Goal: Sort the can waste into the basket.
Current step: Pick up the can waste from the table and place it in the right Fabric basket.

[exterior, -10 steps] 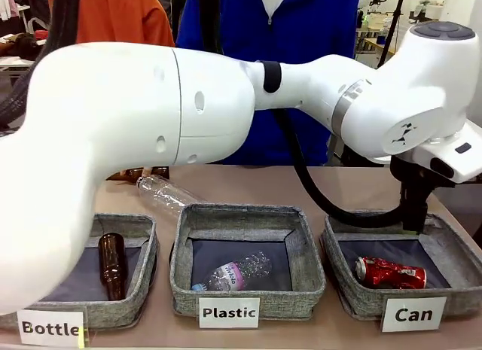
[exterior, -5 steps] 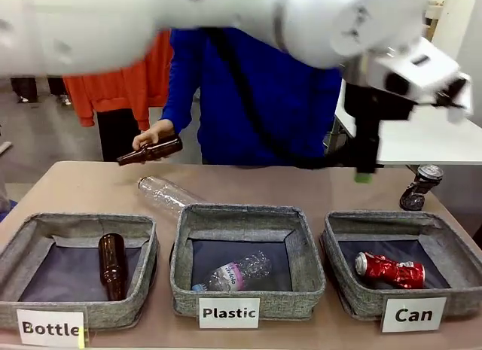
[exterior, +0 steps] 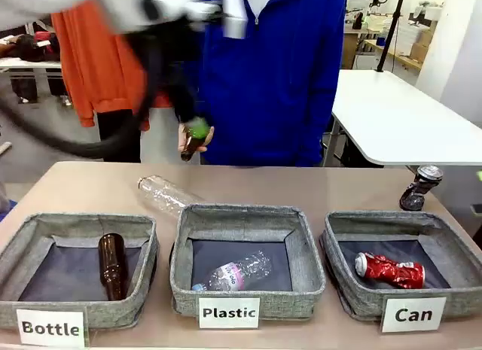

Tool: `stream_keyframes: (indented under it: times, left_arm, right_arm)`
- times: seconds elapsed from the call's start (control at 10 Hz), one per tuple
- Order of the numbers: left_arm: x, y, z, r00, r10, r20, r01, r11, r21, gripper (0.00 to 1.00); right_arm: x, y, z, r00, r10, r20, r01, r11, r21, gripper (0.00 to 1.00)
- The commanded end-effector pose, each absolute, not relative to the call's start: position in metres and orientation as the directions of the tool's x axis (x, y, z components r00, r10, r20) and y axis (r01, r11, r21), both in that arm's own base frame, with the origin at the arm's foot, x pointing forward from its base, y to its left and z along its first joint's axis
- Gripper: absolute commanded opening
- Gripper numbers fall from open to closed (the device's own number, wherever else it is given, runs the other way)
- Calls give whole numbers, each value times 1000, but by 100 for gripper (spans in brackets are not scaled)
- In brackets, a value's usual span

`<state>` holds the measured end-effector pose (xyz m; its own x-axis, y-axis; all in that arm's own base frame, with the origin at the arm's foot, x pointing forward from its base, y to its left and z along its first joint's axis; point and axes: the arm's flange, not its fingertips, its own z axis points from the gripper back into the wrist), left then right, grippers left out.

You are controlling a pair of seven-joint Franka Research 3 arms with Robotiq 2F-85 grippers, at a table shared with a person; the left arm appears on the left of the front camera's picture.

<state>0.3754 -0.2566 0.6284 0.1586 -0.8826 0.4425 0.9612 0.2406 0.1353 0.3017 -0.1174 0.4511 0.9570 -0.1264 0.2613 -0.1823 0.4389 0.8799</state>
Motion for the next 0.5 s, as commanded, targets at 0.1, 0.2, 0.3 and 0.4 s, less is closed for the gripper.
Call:
stream_keyframes:
  times: [0.1, 0.2, 0.3, 0.4]
  left_arm:
    - [360, -96, 593, 519, -651, 554, 835, 523, -169, 100]
    - [353, -44, 589, 585, -566, 581, 804, 502, -320, 100]
    - [349, 1, 576, 656, -473, 587, 750, 494, -440, 100]
    - [346, 46, 557, 729, -367, 578, 684, 419, -598, 100]
  right_arm:
    - [330, -55, 449, 963, -17, 271, -245, 374, 894, 100]
    - [342, -40, 449, 965, -21, 263, -237, 368, 899, 100]
    - [356, -35, 448, 962, -69, 265, -224, 361, 905, 100]
    - [366, -36, 445, 956, -111, 270, -220, 336, 916, 100]
